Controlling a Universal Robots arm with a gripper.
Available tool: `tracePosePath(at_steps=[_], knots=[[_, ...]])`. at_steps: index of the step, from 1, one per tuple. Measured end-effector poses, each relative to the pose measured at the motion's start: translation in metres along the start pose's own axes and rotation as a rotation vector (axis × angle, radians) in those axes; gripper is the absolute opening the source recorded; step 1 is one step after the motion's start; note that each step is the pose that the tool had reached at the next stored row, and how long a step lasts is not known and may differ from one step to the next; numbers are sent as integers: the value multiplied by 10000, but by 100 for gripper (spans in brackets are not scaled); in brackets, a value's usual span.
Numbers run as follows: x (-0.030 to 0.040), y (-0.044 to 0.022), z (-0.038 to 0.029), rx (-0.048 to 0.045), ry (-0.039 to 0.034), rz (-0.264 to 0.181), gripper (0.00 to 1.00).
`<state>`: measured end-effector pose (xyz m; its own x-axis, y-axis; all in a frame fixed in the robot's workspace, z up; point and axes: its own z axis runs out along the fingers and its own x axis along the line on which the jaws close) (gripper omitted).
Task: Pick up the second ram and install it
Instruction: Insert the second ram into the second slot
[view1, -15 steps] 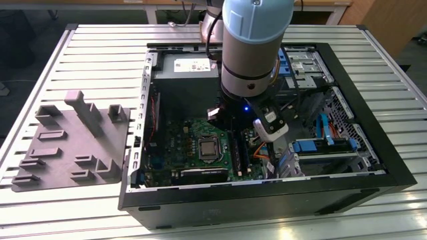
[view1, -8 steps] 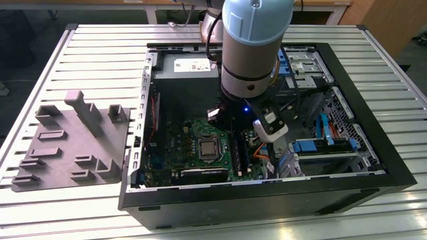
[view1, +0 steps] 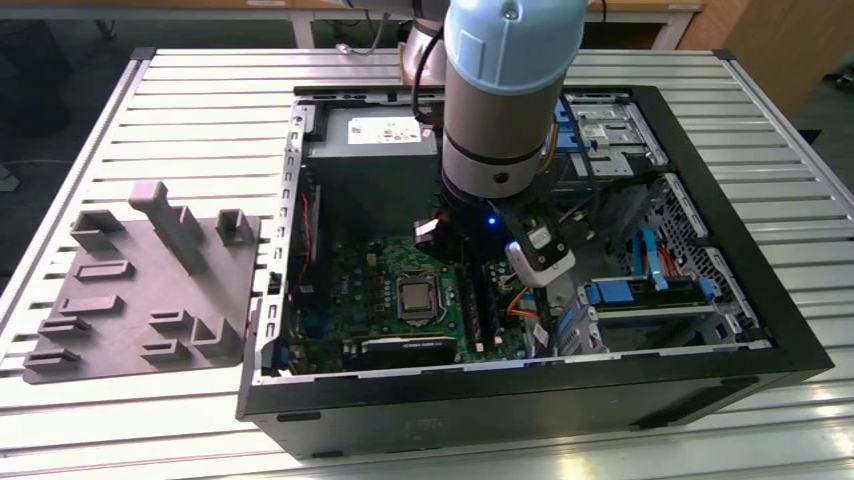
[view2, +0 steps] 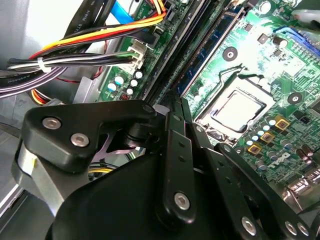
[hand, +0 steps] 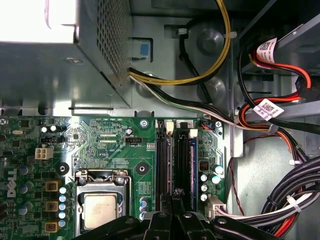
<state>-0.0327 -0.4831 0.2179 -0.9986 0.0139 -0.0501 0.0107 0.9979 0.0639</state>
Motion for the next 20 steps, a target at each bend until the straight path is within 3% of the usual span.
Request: tracePosePath(at_steps=[16, 19, 20], knots=[[0, 1, 6, -6, -2, 0, 13], [0, 0, 6, -4, -1, 0, 25], [0, 0, 5, -2, -1, 0, 25]])
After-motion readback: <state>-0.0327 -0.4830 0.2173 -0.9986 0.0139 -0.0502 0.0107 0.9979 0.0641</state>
